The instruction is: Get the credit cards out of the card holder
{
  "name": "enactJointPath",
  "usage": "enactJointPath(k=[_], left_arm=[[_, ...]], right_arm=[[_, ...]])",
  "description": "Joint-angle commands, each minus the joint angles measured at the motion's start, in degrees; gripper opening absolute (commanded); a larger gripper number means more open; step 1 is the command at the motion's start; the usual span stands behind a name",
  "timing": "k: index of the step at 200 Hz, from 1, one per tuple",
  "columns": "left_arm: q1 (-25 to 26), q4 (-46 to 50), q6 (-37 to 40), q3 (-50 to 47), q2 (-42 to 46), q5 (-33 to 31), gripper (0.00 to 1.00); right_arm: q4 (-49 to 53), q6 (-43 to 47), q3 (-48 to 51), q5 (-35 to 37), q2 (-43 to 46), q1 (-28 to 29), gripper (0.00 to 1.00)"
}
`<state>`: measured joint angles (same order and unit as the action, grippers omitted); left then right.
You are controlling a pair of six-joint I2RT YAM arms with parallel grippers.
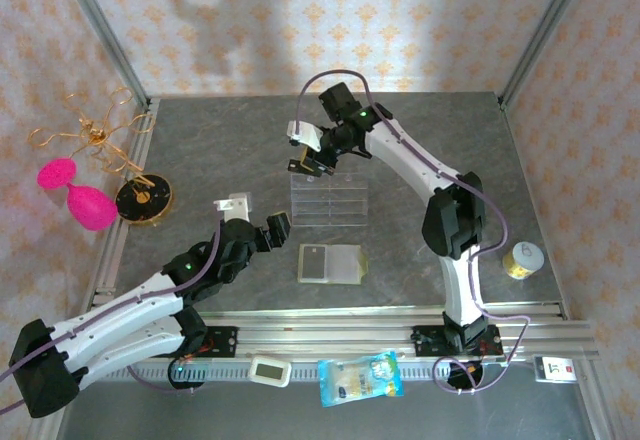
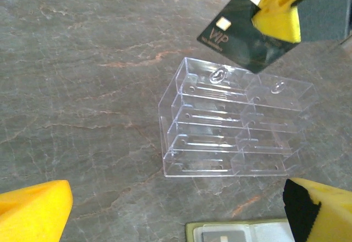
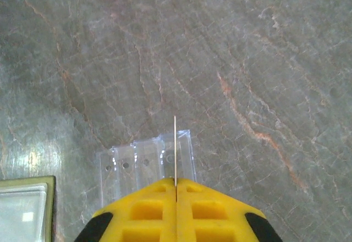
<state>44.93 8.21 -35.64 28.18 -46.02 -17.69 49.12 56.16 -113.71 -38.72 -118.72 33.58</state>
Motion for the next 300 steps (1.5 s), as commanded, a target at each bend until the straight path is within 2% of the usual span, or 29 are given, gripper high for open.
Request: enactJointPath(k=[1,60,170,191,204,238,261,279,293,300], left_arm=[[-0.4,1.5,1.7,1.5,0.4,-2.2,0.99],[-0.9,1.5,1.7,1.6,0.2,-1.6,0.99],[-1.5,0.5,1.7,1.4,-1.1,0.4,0.99],[-1.5,0.4,1.7,1.3,-1.0,0.6,0.99],[-1.5,0.3,1.7,1.2,-0.8,0.7,0.99],[-1.5,-1.8,1.1,-0.4,0.7,1.4,0.99],[-1.5,-3.4,0.1,-1.7,2.7,2.0,0.99],[-1.5,-3.8,-1.0,-2.3,4.4,1.6,0.99],[-1.4,-4.5,-1.3,-3.1,5.9,1.9,0.99],[-1.4,-4.9,-1.4,-3.5,6.8,2.1,0.99]], right_arm=[[2.5,2.2,-2.2,1.0,-1.5,-0.8,0.00],[3.3,3.8,-4.0,2.7,-3.2,-1.1,0.00],[3.1,4.0,-2.7,0.3,-5.3,-1.4,0.00],[0.8,2.1,-2.7,0.3,-4.9,-1.4,0.25],[-0.8,0.7,-3.0,0.1,-4.4,-1.4,0.33],[-7.3,-6.3,-2.8,-0.7,-1.3,-1.4,0.40],[-13.1,-15.2,-1.4,-3.9,1.8,-1.3,0.44],[-22.5,-25.8,5.1,-4.8,6.1,-0.5,0.48],[-33.3,-35.4,15.1,-1.6,11.2,0.9,0.48],[-38.9,-40.5,20.6,2.3,13.8,1.9,0.48]])
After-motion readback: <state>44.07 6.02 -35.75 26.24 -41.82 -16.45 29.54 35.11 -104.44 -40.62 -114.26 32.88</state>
